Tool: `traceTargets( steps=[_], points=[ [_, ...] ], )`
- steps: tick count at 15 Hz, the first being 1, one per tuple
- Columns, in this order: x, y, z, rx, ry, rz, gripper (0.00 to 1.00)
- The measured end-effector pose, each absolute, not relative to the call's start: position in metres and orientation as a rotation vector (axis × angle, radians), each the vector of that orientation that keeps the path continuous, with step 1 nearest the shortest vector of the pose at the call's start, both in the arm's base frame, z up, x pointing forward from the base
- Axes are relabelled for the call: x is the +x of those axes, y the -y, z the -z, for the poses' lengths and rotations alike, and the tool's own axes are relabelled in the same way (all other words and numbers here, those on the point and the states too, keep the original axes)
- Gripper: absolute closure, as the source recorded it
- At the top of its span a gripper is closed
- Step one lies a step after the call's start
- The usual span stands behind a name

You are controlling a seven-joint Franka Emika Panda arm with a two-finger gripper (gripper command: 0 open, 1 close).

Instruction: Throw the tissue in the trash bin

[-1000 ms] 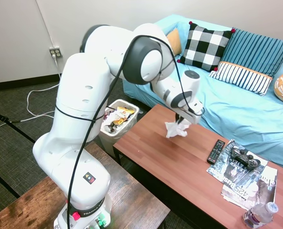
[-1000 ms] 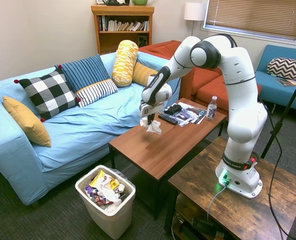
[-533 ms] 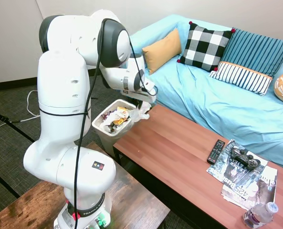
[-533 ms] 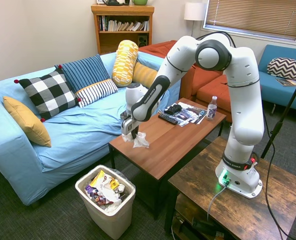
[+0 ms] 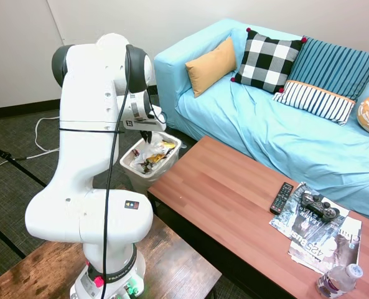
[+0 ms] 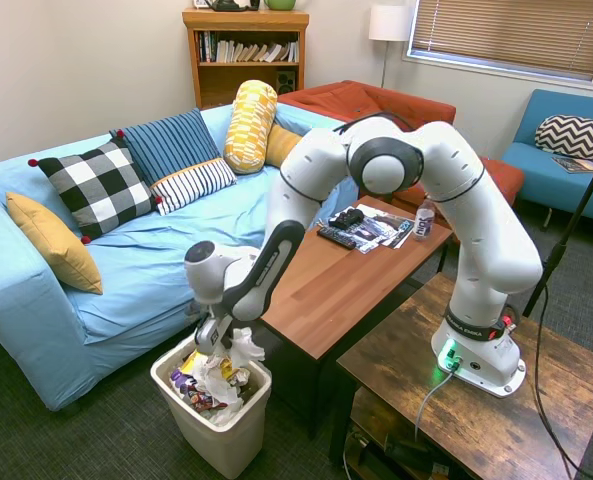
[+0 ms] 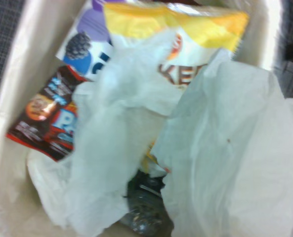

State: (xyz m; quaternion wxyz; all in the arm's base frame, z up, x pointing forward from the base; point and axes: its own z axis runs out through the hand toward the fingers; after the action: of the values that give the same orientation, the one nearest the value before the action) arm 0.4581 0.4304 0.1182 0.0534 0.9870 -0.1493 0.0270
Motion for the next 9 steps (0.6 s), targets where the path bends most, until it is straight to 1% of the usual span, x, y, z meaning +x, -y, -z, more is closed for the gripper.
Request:
traceTargets(
  steps=[4,9],
  points=[
    [0.476,-0.44,-0.085,2.976,0.464,-0.091,0.0],
    [0.484,-0.444,-0.088,2.982,0.481,-0.102,0.0]
  ],
)
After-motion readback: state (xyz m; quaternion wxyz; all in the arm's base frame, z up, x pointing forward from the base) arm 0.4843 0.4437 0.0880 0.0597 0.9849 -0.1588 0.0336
